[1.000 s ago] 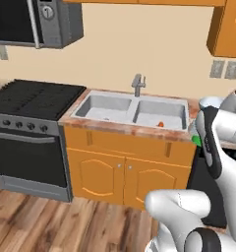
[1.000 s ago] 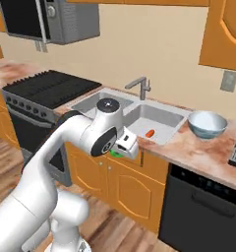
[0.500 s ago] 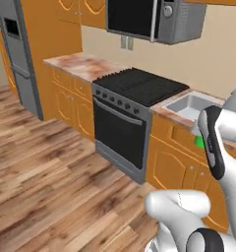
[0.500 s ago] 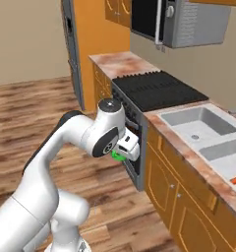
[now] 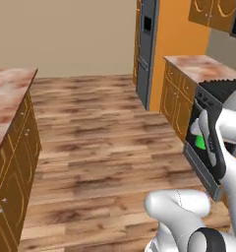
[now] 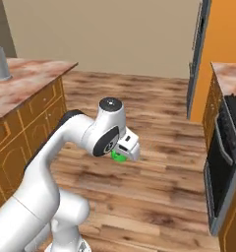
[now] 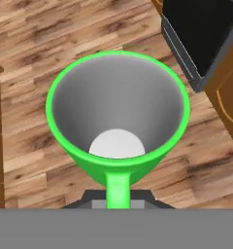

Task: Clear the mugs and bowl far away from the sink.

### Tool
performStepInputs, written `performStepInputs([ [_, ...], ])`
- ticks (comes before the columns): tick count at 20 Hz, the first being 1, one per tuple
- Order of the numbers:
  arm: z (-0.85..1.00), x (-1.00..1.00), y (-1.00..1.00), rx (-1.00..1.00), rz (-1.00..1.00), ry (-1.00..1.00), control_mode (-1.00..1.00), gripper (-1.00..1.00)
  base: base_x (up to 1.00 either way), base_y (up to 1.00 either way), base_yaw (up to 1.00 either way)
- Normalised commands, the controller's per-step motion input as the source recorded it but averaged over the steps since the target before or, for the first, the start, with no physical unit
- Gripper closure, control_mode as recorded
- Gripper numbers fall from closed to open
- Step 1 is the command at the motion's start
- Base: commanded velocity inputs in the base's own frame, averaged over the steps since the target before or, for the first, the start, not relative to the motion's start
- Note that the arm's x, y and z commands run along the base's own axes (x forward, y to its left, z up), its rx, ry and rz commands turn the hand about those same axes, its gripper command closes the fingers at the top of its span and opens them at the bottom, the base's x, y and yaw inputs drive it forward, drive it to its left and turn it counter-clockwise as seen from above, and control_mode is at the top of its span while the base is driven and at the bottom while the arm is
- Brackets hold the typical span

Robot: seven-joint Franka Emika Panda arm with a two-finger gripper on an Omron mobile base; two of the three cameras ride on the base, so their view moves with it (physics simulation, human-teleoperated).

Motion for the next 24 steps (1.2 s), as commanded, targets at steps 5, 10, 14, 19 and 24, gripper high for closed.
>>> performStepInputs([
  [5,0.00,0.00,0.00,0.00,0.00,0.00,1.00,1.00,0.00,0.00,0.94],
  [10,0.00,0.00,0.00,0.00,0.00,0.00,1.00,1.00,0.00,0.00,0.93],
  [14,0.00,0.00,0.00,0.00,0.00,0.00,1.00,1.00,0.23,-0.03,0.85],
  [19,0.00,0.00,0.00,0.00,0.00,0.00,1.00,1.00,0.48,-0.13,0.80],
  [24,0.00,0.00,0.00,0.00,0.00,0.00,1.00,1.00,0.52,-0.53,0.67],
])
